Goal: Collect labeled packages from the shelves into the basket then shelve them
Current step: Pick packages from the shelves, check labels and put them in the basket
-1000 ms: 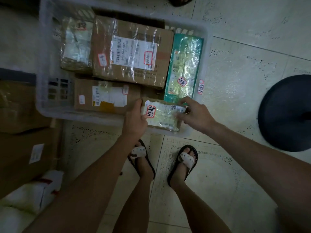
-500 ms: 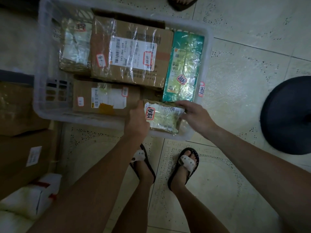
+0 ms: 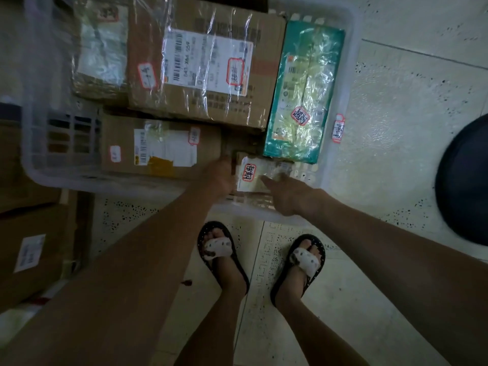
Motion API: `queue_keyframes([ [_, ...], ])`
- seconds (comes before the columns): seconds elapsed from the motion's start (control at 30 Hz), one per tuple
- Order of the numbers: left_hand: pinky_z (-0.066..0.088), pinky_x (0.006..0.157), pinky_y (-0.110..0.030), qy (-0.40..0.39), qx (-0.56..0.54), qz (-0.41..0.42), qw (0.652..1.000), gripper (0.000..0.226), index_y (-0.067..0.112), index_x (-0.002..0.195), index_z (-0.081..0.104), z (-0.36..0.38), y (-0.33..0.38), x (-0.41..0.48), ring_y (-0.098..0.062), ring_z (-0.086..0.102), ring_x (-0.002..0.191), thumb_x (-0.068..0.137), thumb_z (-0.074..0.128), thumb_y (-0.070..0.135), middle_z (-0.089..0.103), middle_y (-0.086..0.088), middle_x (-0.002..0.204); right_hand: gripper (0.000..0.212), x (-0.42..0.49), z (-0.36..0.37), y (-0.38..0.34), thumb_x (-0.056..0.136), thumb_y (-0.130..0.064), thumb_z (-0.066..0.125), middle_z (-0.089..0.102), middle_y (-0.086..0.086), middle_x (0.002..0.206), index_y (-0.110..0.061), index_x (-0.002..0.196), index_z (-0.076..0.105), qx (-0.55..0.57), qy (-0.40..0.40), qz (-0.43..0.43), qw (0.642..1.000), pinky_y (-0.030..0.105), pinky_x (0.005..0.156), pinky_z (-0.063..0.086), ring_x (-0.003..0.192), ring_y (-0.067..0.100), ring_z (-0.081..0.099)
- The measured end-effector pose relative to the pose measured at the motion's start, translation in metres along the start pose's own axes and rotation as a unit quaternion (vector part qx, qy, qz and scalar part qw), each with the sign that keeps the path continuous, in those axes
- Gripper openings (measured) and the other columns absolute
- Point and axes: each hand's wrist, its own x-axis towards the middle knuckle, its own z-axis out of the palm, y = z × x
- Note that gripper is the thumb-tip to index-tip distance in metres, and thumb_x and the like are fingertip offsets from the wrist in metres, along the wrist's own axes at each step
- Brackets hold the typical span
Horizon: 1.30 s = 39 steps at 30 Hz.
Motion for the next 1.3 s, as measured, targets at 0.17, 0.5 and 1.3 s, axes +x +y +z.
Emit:
queue_keyframes([
  [0.17,0.041,0.075,-0.032,0.09,0.042,0.177,0.979,0.041,0.007,0.126,0.044,0.002,-0.004,-0.007,-0.033,0.053,0.105,0.085,0.053,0.004,0.053,-0.019,0.117,0.078,0.014,0.007,0.008,0.093,-0.007,0.044,-0.012,0.011,0.158,-0.03,0.149,-0.006,-0.04,0.04,-0.002,0.998,0.048,0.111,0.03,0.144,0.035,0.011],
  [0.5,0.045,0.07,-0.029,-0.149,-0.026,0.001,0.989,0.087,0.014,0.145,-0.014,0.019,-0.016,0.036,-0.029,0.054,0.104,0.088,0.052,0.012,0.036,-0.021,0.142,0.078,0.051,0.014,0.001,0.093,-0.008,0.042,-0.018,0.007,0.157,-0.038,0.148,-0.006,-0.045,0.03,0.025,0.998,0.058,0.111,0.024,0.144,0.038,0.003],
  [1.3,0.041,0.083,-0.037,0.176,0.072,-0.031,0.981,0.048,0.009,0.117,0.056,-0.07,0.011,-0.176,-0.029,0.054,0.103,0.085,0.05,0.044,0.061,-0.014,0.114,0.059,-0.123,-0.035,-0.038,0.09,-0.016,0.055,0.046,0.016,0.141,-0.012,0.145,0.032,0.083,0.228,-0.119,0.963,0.036,0.1,0.041,0.126,0.03,0.045],
])
